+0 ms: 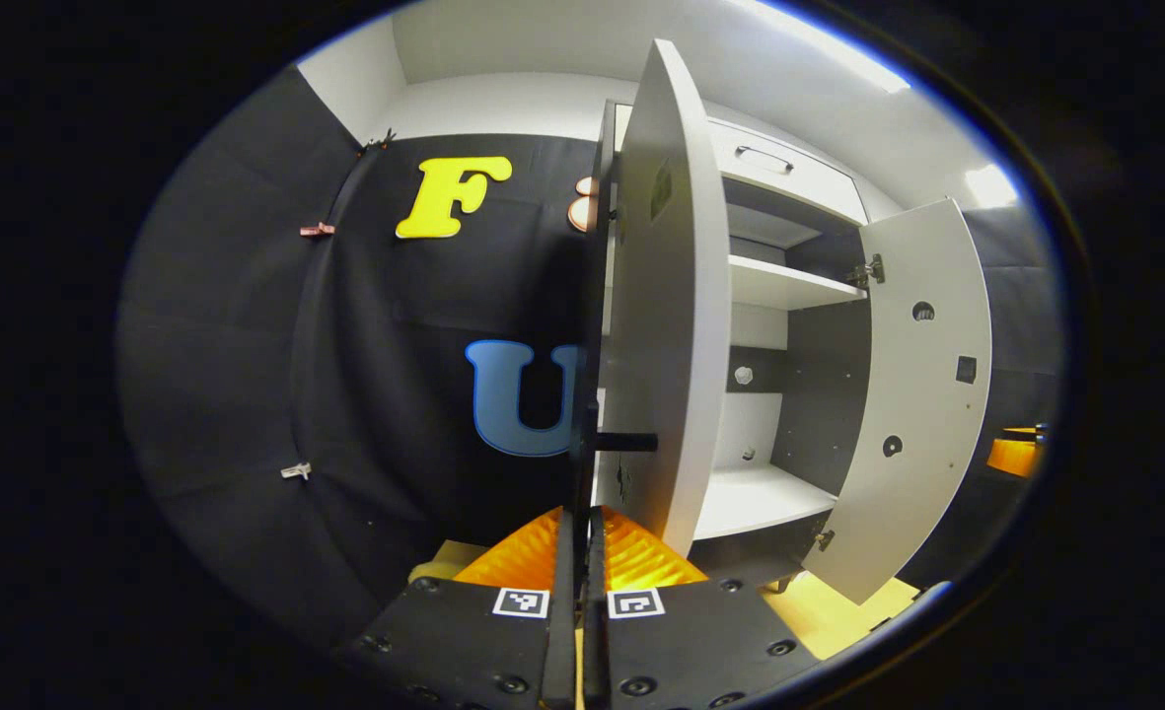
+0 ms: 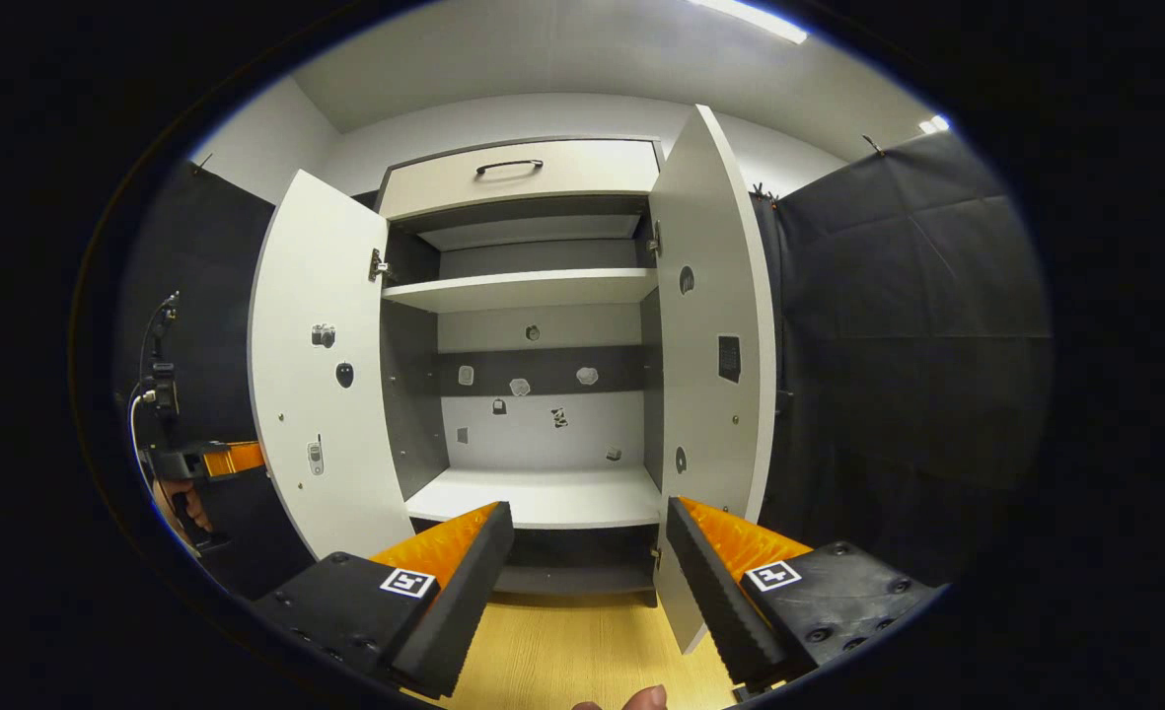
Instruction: Open the right door of the double-door shoe cabinet with the right hand, and open the left door with the left hand.
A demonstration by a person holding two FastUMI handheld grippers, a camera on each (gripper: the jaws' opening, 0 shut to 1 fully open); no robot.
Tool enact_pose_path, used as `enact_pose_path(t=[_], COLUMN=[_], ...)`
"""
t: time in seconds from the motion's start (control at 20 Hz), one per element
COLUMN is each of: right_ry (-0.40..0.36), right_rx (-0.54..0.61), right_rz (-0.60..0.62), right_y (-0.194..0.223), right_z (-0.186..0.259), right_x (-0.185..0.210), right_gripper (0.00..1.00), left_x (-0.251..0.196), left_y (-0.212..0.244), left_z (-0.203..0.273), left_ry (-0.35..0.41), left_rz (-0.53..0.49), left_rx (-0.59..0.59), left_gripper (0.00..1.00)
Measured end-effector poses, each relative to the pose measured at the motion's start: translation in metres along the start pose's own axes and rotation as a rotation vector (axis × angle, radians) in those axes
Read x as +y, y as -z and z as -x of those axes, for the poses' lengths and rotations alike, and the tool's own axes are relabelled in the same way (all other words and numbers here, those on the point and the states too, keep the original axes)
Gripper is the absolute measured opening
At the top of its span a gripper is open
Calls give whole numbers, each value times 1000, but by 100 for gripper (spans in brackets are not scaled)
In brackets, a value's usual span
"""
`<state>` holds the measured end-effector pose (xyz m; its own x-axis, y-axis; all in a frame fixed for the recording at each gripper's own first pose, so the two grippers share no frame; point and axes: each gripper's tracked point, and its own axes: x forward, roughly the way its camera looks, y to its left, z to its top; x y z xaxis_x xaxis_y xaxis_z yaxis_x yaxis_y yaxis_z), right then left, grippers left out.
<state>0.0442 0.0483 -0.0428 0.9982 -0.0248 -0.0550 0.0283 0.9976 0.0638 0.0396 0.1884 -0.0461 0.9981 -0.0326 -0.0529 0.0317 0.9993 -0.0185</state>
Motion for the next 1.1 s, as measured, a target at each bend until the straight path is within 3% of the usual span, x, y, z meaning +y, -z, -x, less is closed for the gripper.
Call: enact_pose_path(t=[0.2, 0.25, 0.3, 0.35, 0.45, 0.7, 1.1], right_ry=[6, 10, 12, 11, 8, -4, -7], right_rx=[7, 10, 12, 13, 13, 8, -16], right_rz=[-2, -3, -5, -7, -5, 6, 5], right_y=[0, 0, 0, 0, 0, -2, -9], right_z=[0, -1, 0, 0, 0, 4, 1], right_x=[-5, -7, -8, -8, -9, -5, 2], right_gripper=[98, 98, 98, 98, 98, 98, 98], left_x=[-13, -18, -23, -27, -36, -70, -107], left_y=[-3, -4, -4, -5, -5, -13, 1], left_z=[26, 32, 39, 45, 58, 79, 81], left_ry=[8, 15, 24, 30, 39, 72, 12], left_rz=[18, 21, 18, 12, 7, 1, -46], left_rx=[-10, -7, -6, -8, -7, -20, -16], left_gripper=[12, 10, 24, 27, 50, 95, 95])
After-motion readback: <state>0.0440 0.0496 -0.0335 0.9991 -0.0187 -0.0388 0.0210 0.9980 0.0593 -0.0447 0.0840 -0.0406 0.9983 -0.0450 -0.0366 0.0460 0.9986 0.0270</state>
